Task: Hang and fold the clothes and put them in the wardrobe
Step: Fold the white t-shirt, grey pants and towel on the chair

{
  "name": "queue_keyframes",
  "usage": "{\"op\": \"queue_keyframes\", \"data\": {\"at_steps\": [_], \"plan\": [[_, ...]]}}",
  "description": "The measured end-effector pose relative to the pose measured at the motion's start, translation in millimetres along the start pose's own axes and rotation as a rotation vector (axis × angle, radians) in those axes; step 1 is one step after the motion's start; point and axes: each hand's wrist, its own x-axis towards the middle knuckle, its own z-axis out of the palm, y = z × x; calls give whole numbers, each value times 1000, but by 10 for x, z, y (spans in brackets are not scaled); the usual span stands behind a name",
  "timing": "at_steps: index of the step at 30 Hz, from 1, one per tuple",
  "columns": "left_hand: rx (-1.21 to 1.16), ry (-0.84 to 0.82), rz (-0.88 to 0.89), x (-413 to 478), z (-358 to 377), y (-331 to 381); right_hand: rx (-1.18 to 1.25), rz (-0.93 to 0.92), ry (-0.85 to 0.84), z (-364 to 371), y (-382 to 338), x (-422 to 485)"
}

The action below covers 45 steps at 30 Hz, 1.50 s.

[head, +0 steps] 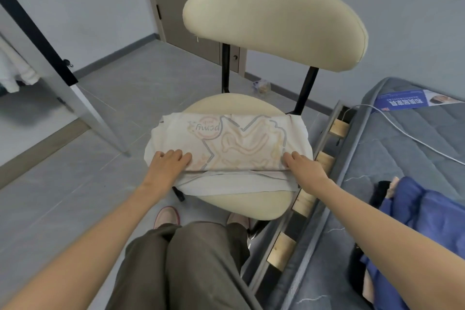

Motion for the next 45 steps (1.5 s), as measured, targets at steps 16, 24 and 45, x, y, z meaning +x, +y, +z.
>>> {"op": "queue_keyframes", "data": {"at_steps": [16,24,45], "plan": [[46,26,-149,-349,-10,226,115,106,75,116,-85,-330],[-177,-29,-355,-257,57,381,295,35,252,208,-335,-329],[-355,190,-226,-64,-205,146,274,-425,420,231,-1008,11]]}}
